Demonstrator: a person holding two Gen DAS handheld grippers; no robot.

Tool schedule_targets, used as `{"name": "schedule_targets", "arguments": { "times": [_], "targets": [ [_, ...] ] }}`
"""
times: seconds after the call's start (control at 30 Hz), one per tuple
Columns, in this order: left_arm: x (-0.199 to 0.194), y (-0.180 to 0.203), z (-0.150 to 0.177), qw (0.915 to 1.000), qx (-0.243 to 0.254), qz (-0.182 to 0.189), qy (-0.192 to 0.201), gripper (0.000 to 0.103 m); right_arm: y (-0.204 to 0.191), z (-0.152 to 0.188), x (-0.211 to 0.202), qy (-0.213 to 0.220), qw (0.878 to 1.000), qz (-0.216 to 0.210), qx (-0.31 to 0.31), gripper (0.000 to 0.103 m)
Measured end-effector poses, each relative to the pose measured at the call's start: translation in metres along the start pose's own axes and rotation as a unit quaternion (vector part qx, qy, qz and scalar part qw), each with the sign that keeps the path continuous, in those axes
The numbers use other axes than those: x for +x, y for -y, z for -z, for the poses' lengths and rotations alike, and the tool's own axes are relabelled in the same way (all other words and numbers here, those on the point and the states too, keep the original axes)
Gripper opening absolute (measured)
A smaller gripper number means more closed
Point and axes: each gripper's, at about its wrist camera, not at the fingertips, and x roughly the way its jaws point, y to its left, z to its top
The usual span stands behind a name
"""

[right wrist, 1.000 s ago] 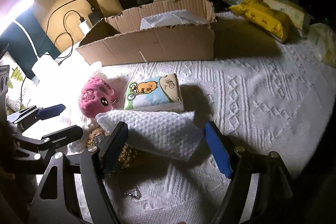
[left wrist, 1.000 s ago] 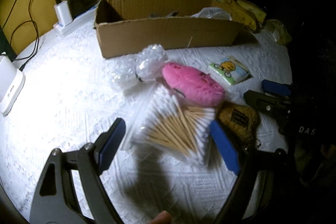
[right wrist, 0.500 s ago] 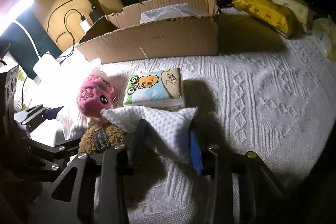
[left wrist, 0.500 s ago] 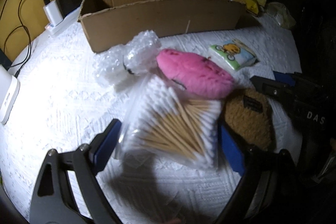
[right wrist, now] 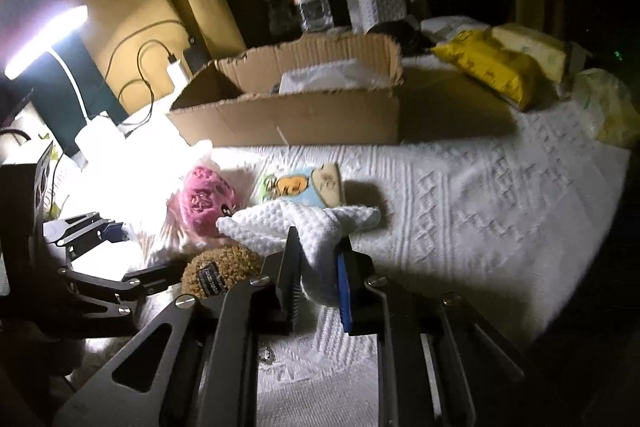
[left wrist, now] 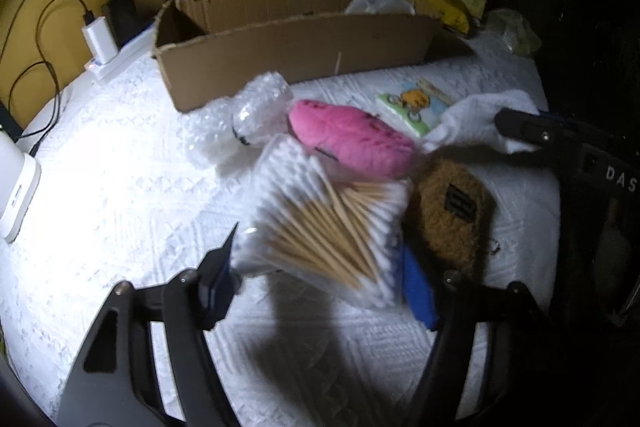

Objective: Organize soft objects
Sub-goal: 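Lift the swab bag with the left tool while the right tool carries the towel toward the box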

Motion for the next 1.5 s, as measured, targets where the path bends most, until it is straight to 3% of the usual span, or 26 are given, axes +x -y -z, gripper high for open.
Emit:
{"name": "schedule_targets", "arguments": {
  "times": [0.8, 1.5],
  "targets": [
    [-0.076, -0.033, -0.013, 0.9961, -0.037, 0.000, 0.080, 0.071, -0.017, -0.037, -0.056, 0.051, 0.998, 0.008, -0.030, 0.017],
    [-0.085, -0.048, -0.050, 0.9929, -0.055, -0.009, 0.105, 0.071, -0.016, -0.076, -0.056, 0.067, 0.997, 0.001, -0.043, 0.017]
  ]
}}
